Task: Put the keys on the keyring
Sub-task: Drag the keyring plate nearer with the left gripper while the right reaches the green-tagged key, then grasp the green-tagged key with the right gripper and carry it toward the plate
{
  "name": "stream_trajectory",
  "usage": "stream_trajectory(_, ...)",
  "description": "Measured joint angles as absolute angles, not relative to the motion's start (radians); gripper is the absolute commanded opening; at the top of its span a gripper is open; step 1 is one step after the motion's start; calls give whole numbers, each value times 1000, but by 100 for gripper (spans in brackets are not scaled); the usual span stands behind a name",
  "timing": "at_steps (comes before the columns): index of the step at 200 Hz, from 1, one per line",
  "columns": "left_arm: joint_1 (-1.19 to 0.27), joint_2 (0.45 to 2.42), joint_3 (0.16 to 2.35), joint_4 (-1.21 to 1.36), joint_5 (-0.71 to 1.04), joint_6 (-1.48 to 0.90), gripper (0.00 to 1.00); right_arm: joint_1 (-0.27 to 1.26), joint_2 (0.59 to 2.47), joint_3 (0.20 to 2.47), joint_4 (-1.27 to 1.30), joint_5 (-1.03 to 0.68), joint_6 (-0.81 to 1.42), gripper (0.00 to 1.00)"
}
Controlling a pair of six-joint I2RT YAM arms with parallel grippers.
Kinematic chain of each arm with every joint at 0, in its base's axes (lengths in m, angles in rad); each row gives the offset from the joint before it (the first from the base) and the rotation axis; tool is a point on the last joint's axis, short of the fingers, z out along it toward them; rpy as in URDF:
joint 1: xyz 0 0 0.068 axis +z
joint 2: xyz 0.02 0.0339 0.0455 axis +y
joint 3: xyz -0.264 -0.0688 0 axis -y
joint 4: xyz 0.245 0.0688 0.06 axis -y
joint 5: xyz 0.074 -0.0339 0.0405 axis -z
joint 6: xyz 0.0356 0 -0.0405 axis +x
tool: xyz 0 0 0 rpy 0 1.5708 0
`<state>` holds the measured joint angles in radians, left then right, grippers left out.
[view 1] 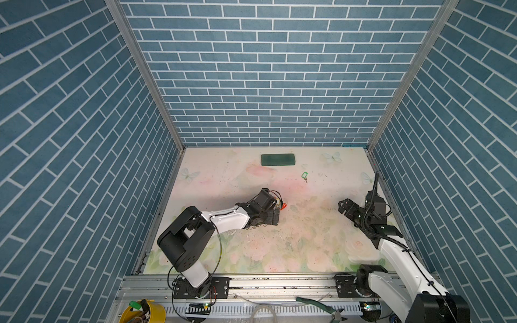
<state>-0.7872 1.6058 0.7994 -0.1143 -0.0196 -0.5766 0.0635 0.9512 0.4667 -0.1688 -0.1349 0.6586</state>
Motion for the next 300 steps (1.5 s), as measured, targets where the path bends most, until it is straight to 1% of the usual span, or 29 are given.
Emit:
stream_trajectory(36, -812, 1460, 708, -123, -23, -632, 100, 148, 1118, 577, -173, -140, 654, 91)
stream_trajectory(72, -809, 1282, 661, -123, -84, -608, 100, 210, 1338, 746, -179, -147, 638, 87)
stream_trajectory(141, -759, 938, 539, -187, -308, -393, 100, 308, 1755, 1134, -224, -169, 598, 75)
stream_trajectory(177, -757, 792, 449, -181, -405, -282, 100, 325, 1926, 1343, -278, -178, 567, 69)
stream_trajectory(199, -757, 763, 401, -175, -424, -245, 99, 331, 1998, 1440, -310, -181, 554, 66)
stream_trajectory(237, -757, 786, 395, -147, -443, -212, 100, 339, 2097, 1573, -359, -190, 542, 64)
stream_trajectory(300, -757, 870, 396, -132, -450, -197, 100, 353, 2208, 1689, -414, -206, 526, 59)
